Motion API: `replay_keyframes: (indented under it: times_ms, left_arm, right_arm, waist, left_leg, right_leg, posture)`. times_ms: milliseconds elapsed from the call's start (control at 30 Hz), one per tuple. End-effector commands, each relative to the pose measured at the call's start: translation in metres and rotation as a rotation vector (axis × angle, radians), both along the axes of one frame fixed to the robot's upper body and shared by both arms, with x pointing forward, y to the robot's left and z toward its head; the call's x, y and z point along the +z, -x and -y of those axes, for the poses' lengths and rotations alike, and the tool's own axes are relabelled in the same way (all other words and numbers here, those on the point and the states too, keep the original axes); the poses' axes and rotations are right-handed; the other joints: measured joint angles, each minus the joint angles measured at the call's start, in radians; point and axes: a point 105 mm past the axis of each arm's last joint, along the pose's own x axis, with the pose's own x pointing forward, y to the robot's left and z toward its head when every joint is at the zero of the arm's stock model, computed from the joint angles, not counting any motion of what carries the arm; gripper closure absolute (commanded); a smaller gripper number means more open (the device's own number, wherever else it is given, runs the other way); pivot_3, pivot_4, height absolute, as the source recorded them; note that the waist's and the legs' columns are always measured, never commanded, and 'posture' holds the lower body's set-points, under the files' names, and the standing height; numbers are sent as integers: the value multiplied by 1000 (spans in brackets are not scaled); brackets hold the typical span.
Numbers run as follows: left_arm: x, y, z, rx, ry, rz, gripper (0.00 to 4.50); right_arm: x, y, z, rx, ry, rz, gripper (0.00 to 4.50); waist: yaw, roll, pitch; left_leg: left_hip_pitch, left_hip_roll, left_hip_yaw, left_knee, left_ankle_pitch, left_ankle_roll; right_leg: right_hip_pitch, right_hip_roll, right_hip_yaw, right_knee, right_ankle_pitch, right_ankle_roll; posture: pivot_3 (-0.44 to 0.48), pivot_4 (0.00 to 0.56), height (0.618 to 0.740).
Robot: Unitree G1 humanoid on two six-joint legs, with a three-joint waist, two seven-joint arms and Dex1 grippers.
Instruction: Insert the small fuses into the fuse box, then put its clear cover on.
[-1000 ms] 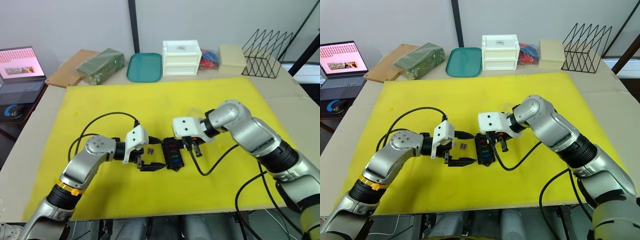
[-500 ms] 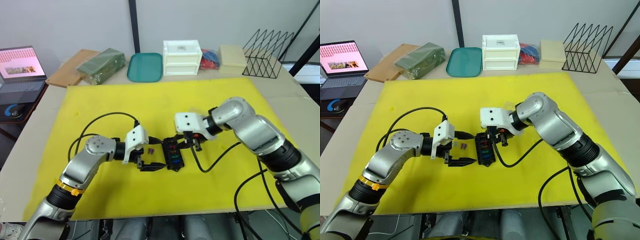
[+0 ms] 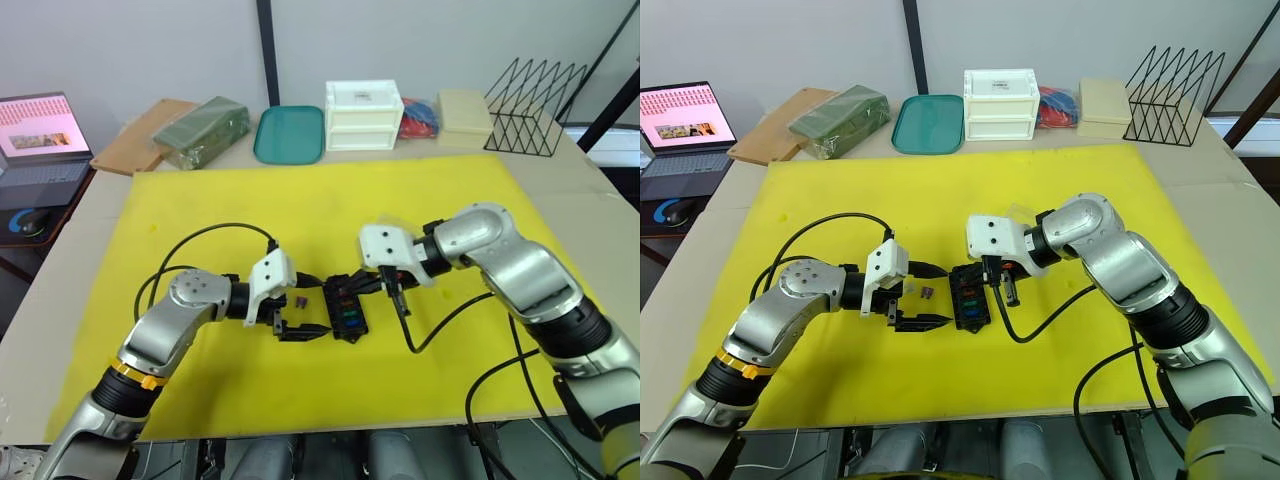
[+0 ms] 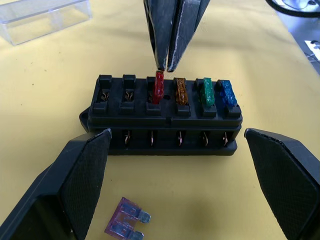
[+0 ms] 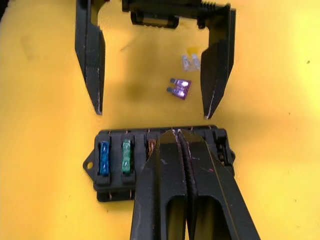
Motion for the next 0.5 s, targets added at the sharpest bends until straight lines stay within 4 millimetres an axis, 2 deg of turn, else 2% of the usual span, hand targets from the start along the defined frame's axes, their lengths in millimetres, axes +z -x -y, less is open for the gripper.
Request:
replay_keyframes:
  times_ms: [33, 500]
  left_arm:
    - [12, 0, 1, -16, 19, 38, 0]
    - [13, 0, 1, -16, 17, 40, 0]
  right_arm:
    - [8, 0, -5, 15, -47, 57, 4458]
    - [-11, -4, 7, -16, -8, 29, 4458]
  waist:
    - [0, 0, 0]
    - [0, 0, 0]
  left_leg:
    - [0, 0, 0, 0, 0, 0]
    - [0, 0, 0, 0, 0, 0]
  right_leg:
    - [0, 0, 0, 0, 0, 0]
    - [0, 0, 0, 0, 0, 0]
  posture:
    - [0, 150, 740]
    - [0, 150, 740]
